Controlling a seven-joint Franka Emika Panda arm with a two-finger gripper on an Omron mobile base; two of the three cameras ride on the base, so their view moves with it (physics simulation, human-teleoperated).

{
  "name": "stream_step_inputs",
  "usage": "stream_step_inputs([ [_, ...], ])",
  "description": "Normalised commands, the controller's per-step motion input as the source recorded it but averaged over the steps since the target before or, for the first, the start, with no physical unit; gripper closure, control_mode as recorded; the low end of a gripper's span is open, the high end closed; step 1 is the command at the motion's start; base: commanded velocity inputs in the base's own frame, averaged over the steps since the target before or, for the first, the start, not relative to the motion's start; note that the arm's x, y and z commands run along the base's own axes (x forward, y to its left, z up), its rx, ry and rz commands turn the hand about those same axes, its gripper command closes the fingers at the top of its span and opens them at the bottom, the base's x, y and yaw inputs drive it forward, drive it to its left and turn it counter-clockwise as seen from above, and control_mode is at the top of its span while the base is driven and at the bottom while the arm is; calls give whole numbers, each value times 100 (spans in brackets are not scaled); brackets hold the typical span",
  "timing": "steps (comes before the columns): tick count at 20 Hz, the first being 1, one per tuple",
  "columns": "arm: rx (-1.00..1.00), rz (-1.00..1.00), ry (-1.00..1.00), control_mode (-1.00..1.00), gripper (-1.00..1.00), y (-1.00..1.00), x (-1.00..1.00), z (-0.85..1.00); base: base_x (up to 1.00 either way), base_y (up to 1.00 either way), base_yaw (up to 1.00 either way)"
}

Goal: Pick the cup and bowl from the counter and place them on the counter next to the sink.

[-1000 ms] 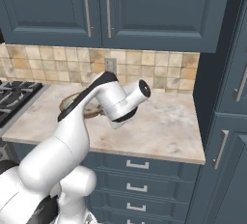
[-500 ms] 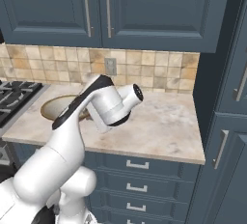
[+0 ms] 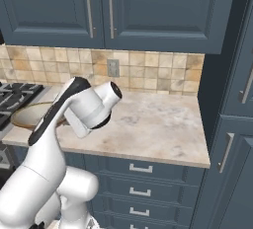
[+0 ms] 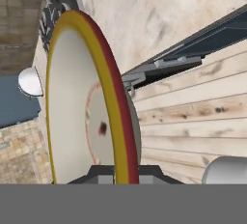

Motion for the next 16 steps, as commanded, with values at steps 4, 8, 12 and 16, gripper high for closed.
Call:
stream_step_inputs([
  [4,0,10,2,-100,100,41,-38,9,0,0,0],
  [8,0,3,0,-100,100,9,-12,0,0,0,0],
  [12,0,0,0,-100,100,0,0,0,0,0,0],
  [16,0,0,0,-100,100,0,0,0,0,0,0],
])
